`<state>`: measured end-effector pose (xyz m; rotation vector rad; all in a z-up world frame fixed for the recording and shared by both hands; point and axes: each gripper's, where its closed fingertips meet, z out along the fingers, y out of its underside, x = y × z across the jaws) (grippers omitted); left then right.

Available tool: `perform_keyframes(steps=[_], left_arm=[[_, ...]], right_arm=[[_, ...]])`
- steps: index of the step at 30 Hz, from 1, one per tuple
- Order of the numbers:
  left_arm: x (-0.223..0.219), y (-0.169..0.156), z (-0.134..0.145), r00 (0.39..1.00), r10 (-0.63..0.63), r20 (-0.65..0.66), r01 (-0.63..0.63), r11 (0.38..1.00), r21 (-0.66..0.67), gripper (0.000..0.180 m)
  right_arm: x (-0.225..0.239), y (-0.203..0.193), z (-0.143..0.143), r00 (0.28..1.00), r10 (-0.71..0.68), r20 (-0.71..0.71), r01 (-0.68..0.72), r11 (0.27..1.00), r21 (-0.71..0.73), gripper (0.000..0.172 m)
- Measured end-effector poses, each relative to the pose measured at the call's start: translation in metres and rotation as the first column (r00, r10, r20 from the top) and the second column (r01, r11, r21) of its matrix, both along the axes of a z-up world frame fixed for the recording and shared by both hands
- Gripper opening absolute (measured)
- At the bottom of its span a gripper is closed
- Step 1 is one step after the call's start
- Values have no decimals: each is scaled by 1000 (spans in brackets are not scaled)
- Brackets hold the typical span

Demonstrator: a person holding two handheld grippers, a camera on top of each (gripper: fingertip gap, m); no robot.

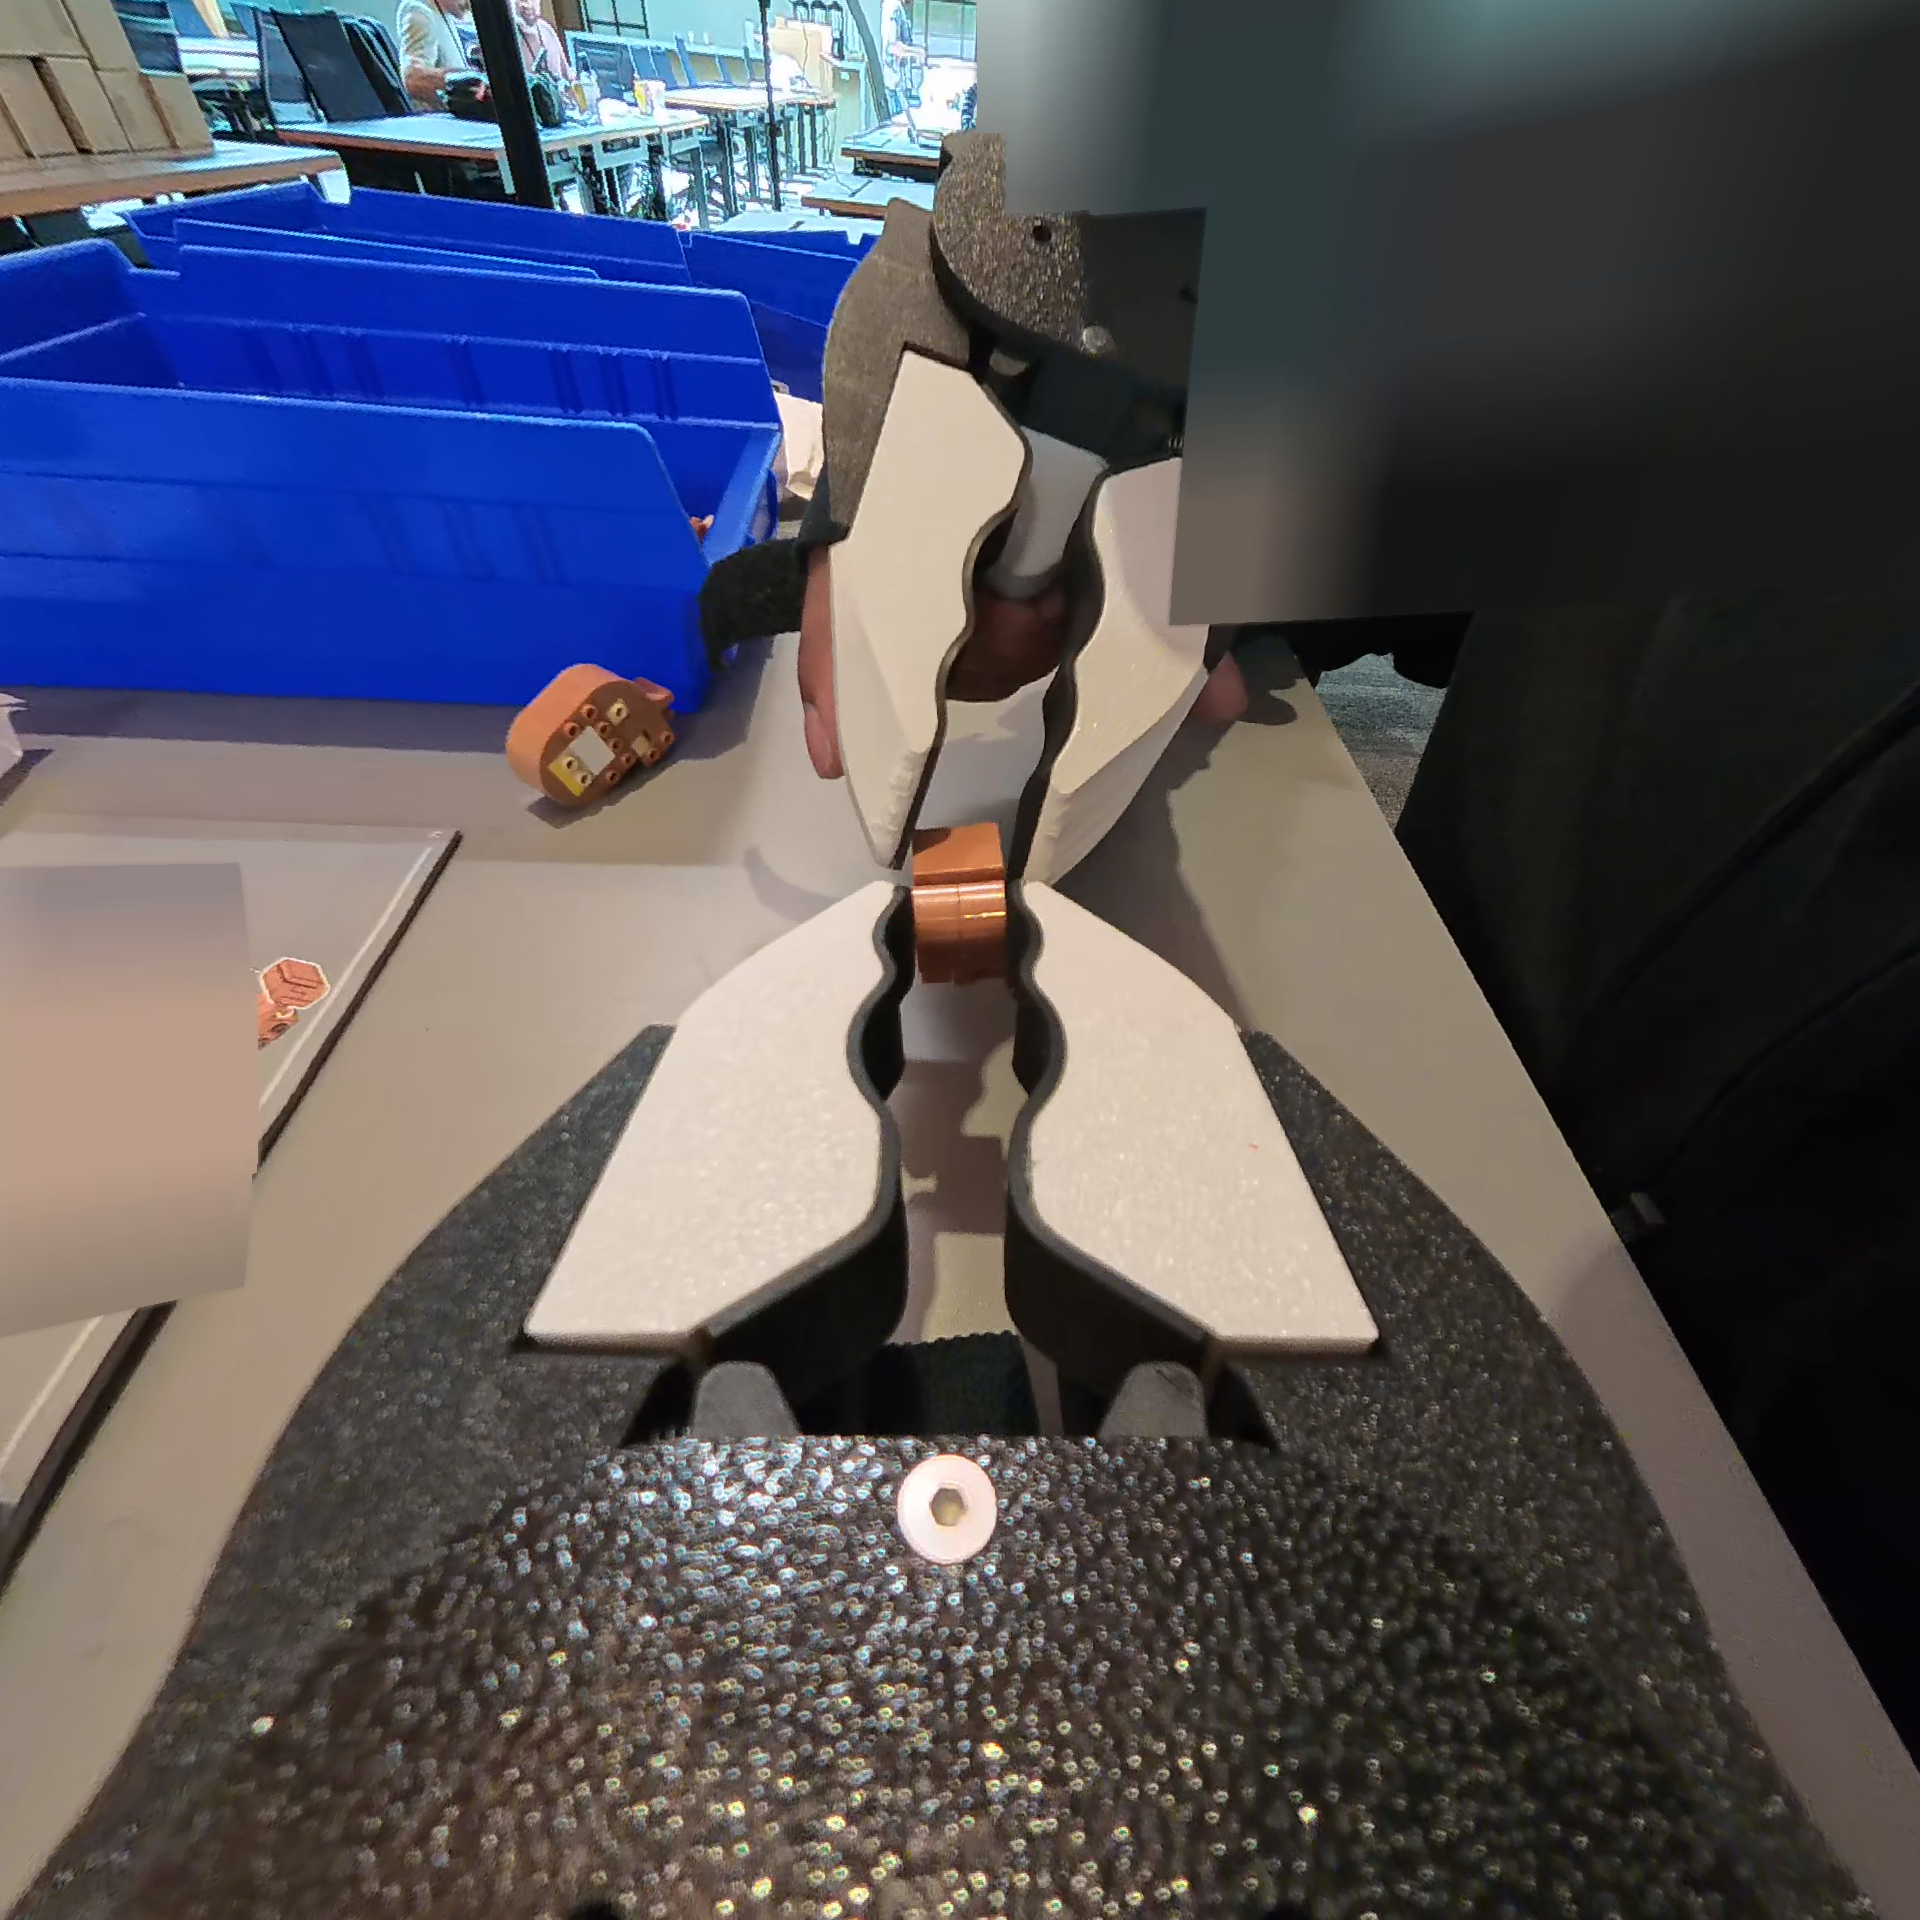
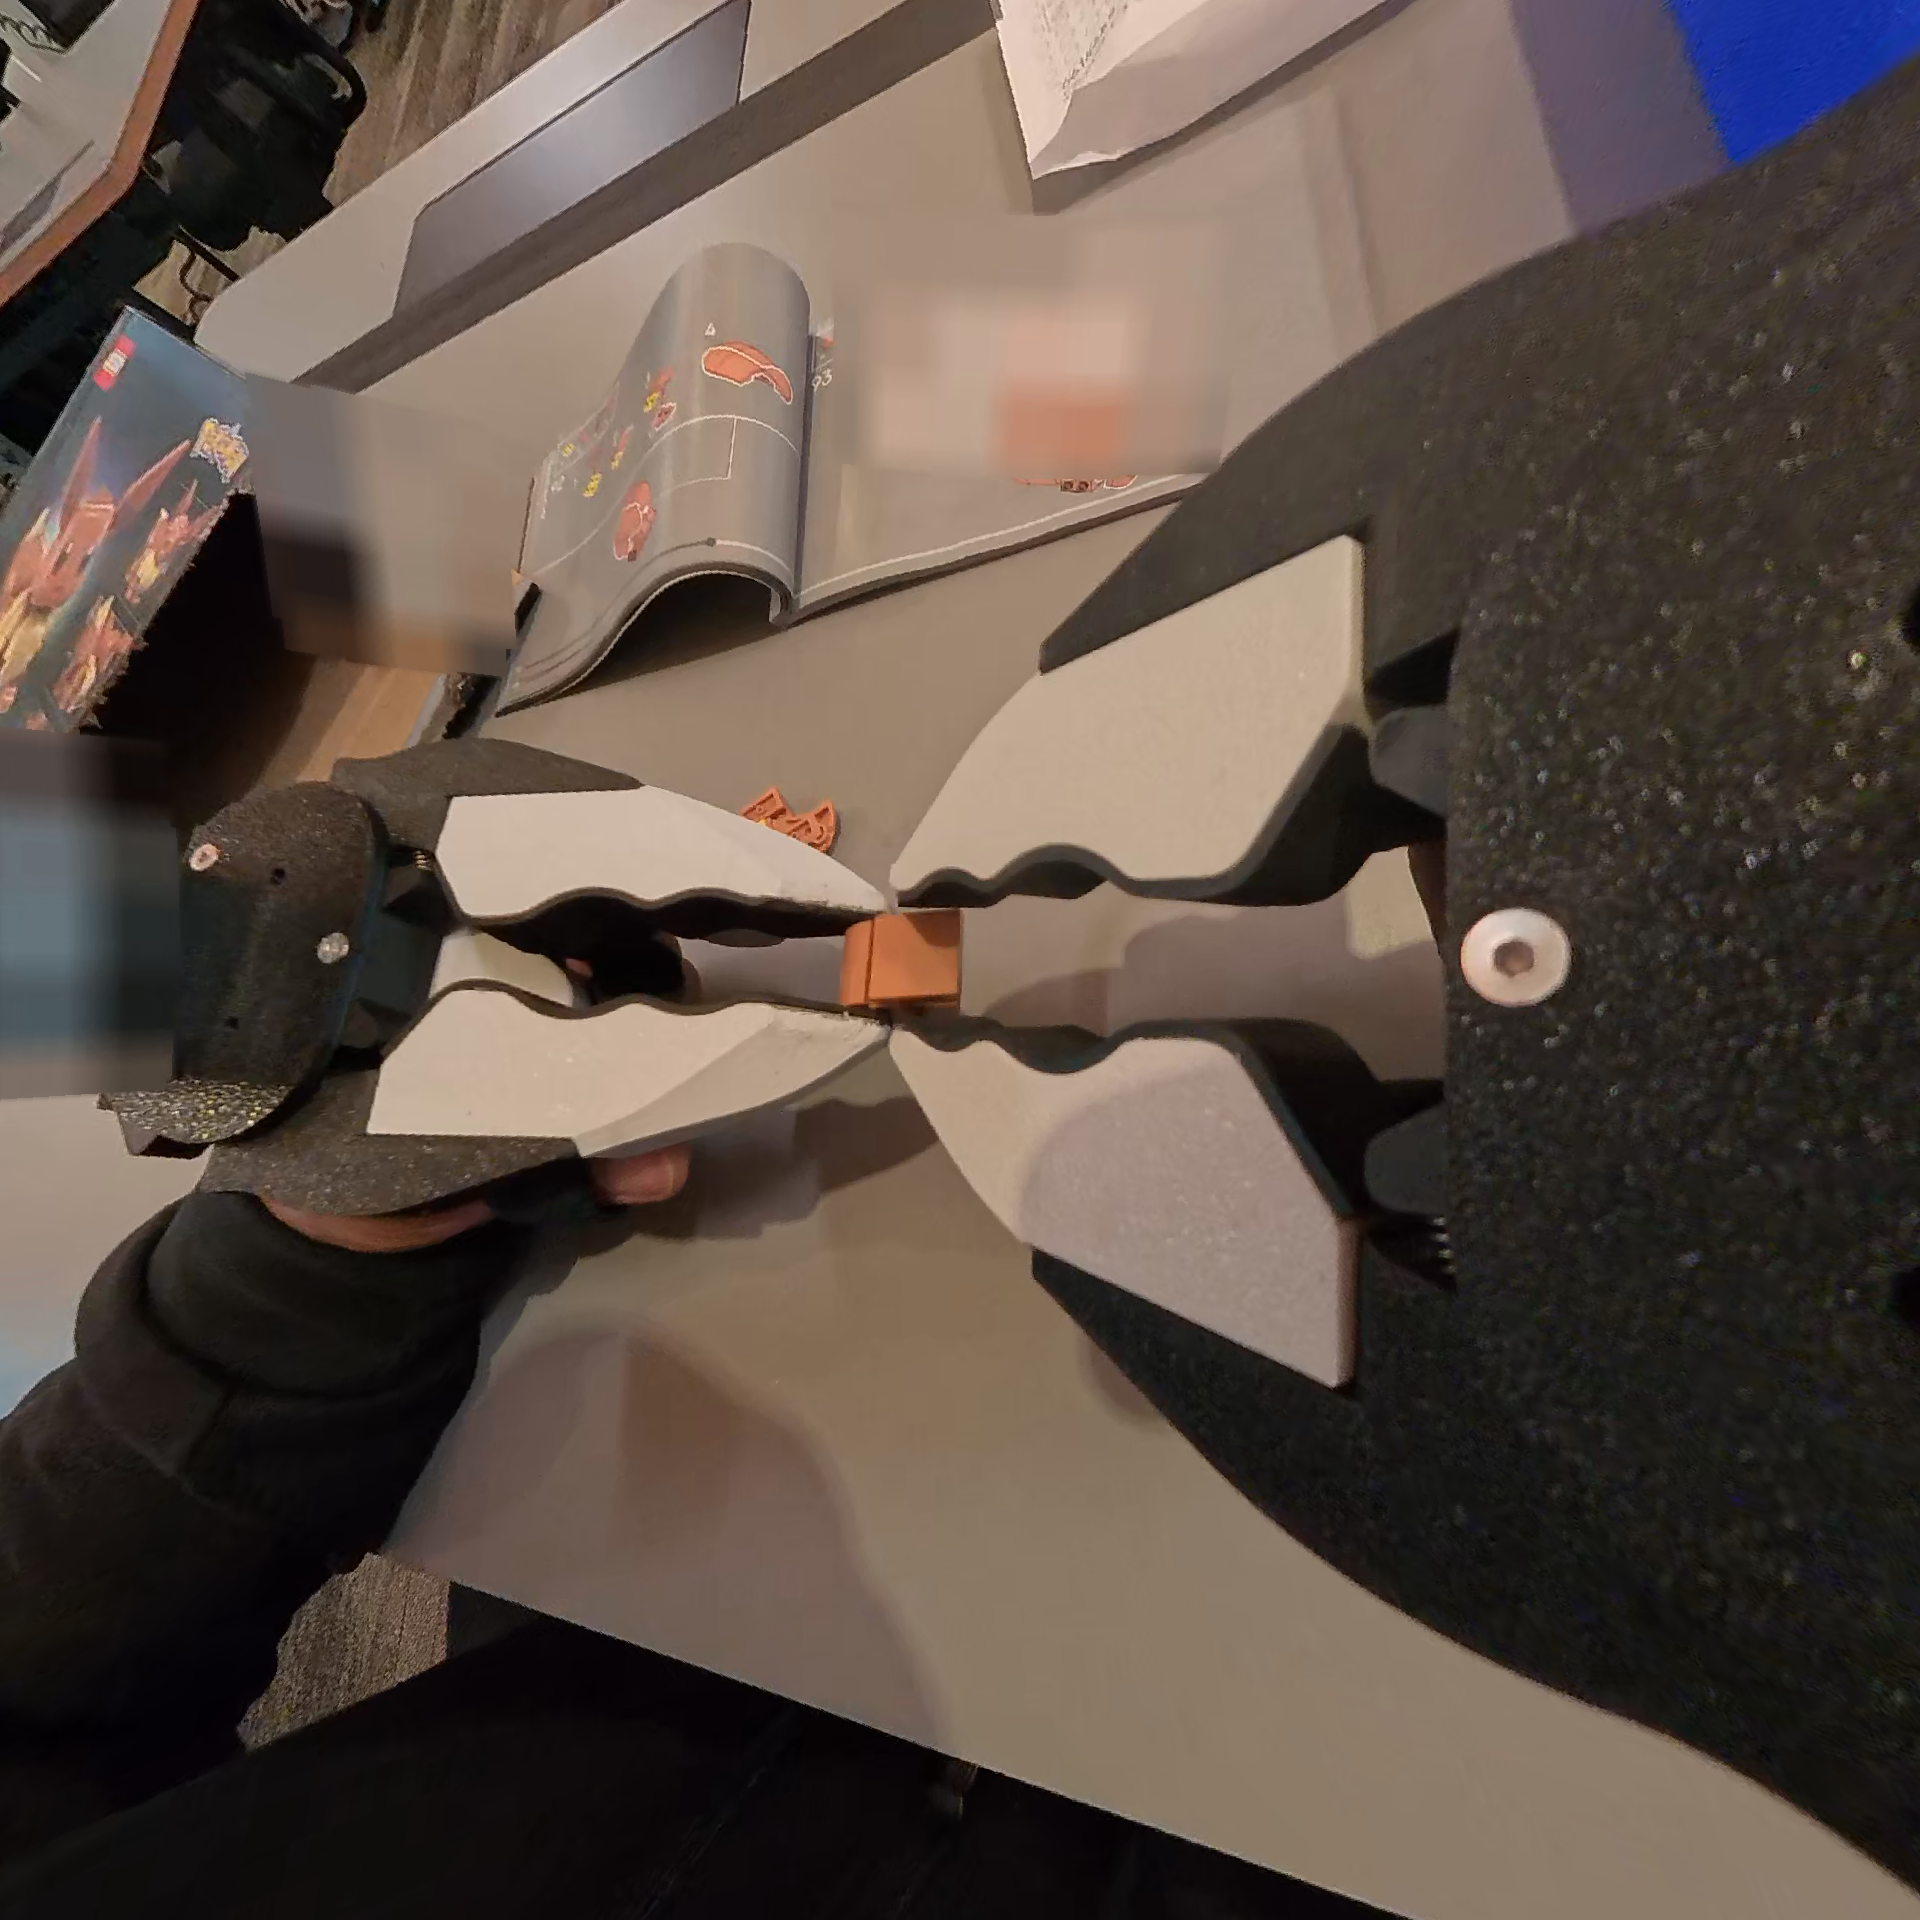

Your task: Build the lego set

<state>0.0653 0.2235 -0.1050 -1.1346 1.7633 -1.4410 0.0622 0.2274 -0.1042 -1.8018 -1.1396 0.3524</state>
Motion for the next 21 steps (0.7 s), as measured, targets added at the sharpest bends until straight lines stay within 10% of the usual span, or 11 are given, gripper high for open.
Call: perform_keyframes(steps=[12, 21], left_arm=[[-1, 1, 6, 999, 1, 39, -1, 1000, -18, 16], [-4, 6, 17, 998, -5, 56, 13, 989, -148, 16]], right_arm=[[-2, -5, 24, 998, 53, -30, -48, 987, 150, 24], [18, 2, 23, 977, 25, 214, -130, 860, 493, 38]])
